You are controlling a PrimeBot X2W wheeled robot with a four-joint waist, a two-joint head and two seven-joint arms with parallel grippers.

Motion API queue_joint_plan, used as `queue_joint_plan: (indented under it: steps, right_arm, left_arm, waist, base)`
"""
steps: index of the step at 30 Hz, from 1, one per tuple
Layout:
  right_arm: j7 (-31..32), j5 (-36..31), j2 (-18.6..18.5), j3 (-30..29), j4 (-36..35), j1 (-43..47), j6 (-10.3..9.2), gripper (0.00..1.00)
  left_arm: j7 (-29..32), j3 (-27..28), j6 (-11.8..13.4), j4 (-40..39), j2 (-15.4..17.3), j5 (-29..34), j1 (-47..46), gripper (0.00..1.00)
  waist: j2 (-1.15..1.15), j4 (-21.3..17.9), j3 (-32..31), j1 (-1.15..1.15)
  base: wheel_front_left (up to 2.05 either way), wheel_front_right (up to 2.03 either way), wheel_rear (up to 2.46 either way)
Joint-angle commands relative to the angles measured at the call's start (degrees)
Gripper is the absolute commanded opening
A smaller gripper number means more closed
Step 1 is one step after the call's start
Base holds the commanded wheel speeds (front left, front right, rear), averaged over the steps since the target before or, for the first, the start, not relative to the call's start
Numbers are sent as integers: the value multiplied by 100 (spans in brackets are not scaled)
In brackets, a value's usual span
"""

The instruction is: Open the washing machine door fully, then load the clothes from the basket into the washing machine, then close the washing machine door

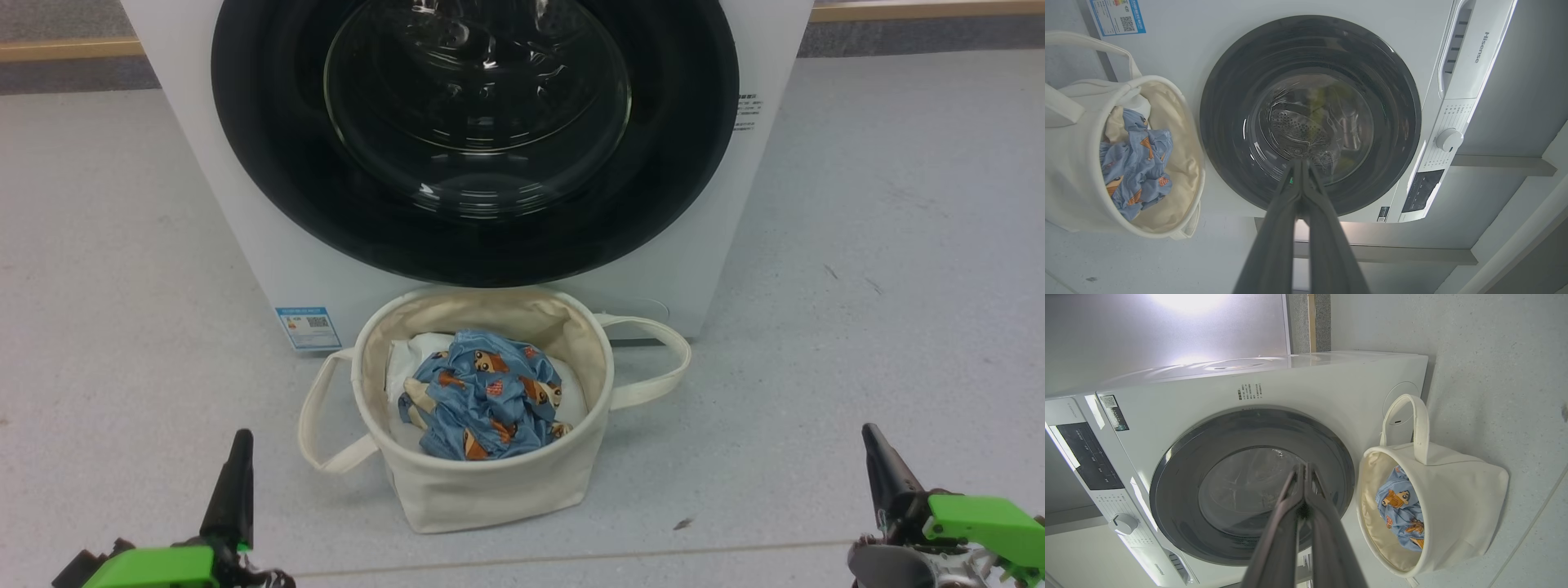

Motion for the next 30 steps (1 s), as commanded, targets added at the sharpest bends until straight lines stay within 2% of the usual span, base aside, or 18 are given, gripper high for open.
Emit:
queue_joint_plan:
  steps: [1, 3, 4, 9, 13, 18, 30]
  right_arm:
    - [47, -23, -42, 107, -176, -286, 1, 0]
    - [47, -23, -42, 107, -176, -286, 1, 0]
    - [-4, -2, 3, 2, 34, 5, 0, 100]
    - [-44, -27, 30, 29, 231, 65, 0, 100]
    - [-111, -96, 28, 27, 212, 37, 0, 100]
    - [-195, -161, 25, 10, 148, 21, 0, 100]
    - [-397, -393, 18, -57, -16, -97, 0, 100]
  left_arm:
    - [49, 197, -41, -150, 31, 19, -266, 0]
    - [49, 197, -41, -150, 31, 19, -266, 0]
    - [-7, -4, 2, 31, 0, -2, 4, 100]
    - [-48, -44, 5, 221, -16, -4, 80, 100]
    - [-115, -80, 3, 197, -14, -10, 63, 100]
    - [-199, -118, 1, 161, -12, -18, 56, 100]
    - [-400, -87, -3, 44, -8, 139, -20, 100]
  waist:
    - [0, 0, 0, 0]
    - [0, 0, 0, 0]
    - [0, 0, 0, 0]
    - [0, 1, 12, 1]
    - [0, 15, 1, 13]
    - [0, 33, 10, 1]
    - [0, 86, 27, 0]
  base:
    - [0, 0, 0]
    - [0, 0, 0]
    - [0, 0, 0]
    - [0, 0, 0]
    - [0, 0, 0]
    - [0, 0, 0]
    - [0, 0, 0]
